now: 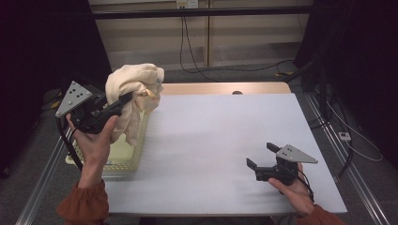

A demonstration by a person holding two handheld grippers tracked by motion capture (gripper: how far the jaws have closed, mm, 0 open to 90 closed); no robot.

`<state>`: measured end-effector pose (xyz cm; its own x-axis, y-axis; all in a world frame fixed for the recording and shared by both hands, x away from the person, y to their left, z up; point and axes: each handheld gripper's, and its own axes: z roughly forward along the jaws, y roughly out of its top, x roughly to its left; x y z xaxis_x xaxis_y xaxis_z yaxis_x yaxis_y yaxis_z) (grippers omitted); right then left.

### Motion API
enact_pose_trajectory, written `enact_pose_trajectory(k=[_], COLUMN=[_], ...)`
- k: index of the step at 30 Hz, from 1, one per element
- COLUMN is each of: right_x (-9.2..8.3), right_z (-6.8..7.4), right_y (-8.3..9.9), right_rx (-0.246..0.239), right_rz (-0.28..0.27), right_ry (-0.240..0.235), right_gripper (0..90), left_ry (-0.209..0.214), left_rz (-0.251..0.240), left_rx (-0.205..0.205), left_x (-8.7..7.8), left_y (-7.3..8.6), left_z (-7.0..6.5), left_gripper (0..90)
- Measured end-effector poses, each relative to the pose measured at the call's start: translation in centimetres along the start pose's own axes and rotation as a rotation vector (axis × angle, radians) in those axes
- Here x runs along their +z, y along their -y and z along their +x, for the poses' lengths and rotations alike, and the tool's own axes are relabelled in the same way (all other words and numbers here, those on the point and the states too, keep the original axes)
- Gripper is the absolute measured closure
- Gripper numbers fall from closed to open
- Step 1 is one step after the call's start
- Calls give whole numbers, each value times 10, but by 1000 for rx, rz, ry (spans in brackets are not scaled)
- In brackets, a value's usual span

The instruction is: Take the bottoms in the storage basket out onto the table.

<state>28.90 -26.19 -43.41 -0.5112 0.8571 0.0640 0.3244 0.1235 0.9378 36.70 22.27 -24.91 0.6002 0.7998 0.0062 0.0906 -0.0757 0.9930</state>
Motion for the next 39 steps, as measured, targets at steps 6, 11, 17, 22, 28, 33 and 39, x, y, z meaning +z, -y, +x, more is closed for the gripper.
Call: enact_pose_trajectory(k=[6, 11, 17, 22, 28, 33, 39], right_x=[0, -1, 0, 0, 0, 1, 1], right_z=[0, 0, 0, 0, 0, 0, 0], right_y=[0, 0, 0, 0, 0, 0, 0], right_rx=[0, 0, -2, 3, -2, 1, 2], right_rz=[0, -4, -1, -3, 3, 3, 3], right_ry=[1, 4, 0, 1, 3, 4, 3], right_gripper=[32, 31, 31, 31, 31, 31, 31], left_ry=[23, 28, 45, 58, 83, 98, 115], left_rz=[-9, 4, 18, 19, 44, 58, 53], left_rx=[-11, 1, 15, 14, 17, 29, 20], left_x=[3, 9, 15, 20, 29, 36, 46], left_y=[2, 3, 2, 1, -3, -6, -12], left_z=[-3, -9, -17, -22, -24, -26, -30], left_gripper=[661, 661, 661, 661, 661, 661, 661])
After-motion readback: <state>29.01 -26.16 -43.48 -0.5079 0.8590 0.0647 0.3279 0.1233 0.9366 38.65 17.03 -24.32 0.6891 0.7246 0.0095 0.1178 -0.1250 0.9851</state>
